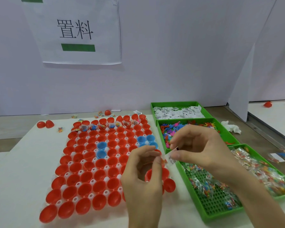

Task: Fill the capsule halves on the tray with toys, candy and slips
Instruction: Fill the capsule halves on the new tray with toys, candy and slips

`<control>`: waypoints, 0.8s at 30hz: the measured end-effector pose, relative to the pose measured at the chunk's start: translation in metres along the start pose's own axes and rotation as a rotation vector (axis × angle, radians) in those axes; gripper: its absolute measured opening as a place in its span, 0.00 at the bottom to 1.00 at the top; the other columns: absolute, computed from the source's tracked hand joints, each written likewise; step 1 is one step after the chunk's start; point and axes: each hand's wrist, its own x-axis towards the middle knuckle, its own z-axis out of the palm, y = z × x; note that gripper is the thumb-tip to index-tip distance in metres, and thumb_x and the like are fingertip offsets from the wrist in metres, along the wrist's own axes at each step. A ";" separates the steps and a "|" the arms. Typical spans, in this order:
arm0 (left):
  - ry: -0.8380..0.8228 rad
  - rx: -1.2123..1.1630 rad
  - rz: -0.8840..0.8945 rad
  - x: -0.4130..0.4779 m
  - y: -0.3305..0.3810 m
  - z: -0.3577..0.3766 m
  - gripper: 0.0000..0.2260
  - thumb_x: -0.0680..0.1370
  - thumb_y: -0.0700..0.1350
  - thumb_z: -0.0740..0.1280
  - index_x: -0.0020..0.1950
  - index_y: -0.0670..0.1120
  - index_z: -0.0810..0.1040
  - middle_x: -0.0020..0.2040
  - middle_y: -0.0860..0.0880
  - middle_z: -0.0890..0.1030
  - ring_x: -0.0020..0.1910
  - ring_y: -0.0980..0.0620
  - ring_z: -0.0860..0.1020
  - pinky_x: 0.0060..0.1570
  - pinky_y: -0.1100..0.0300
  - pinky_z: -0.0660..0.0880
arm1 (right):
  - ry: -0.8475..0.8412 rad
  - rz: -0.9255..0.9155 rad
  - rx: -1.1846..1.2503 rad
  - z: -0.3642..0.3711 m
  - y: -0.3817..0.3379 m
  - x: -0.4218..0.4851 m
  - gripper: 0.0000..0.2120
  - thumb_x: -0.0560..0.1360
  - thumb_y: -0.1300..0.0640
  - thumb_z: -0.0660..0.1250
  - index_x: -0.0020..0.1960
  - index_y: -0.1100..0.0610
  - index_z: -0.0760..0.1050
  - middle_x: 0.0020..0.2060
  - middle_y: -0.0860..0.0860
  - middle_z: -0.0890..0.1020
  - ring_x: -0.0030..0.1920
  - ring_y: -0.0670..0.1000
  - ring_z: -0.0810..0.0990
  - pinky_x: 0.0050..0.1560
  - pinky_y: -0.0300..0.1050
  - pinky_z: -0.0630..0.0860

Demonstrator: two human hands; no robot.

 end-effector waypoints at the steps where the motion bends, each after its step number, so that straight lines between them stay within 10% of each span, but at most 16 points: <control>1: -0.003 -0.021 -0.015 0.000 0.001 0.000 0.18 0.73 0.30 0.71 0.48 0.56 0.80 0.42 0.50 0.83 0.43 0.51 0.82 0.42 0.64 0.79 | 0.008 0.001 -0.038 0.003 0.001 0.000 0.10 0.66 0.60 0.80 0.45 0.51 0.83 0.41 0.55 0.85 0.41 0.52 0.85 0.45 0.39 0.80; 24: -0.161 -0.219 -0.193 0.007 0.000 -0.003 0.05 0.70 0.46 0.72 0.45 0.53 0.83 0.40 0.45 0.84 0.39 0.50 0.83 0.41 0.62 0.80 | 0.209 0.065 -0.050 -0.003 0.025 0.008 0.05 0.76 0.55 0.69 0.47 0.48 0.84 0.43 0.51 0.86 0.44 0.49 0.84 0.46 0.41 0.80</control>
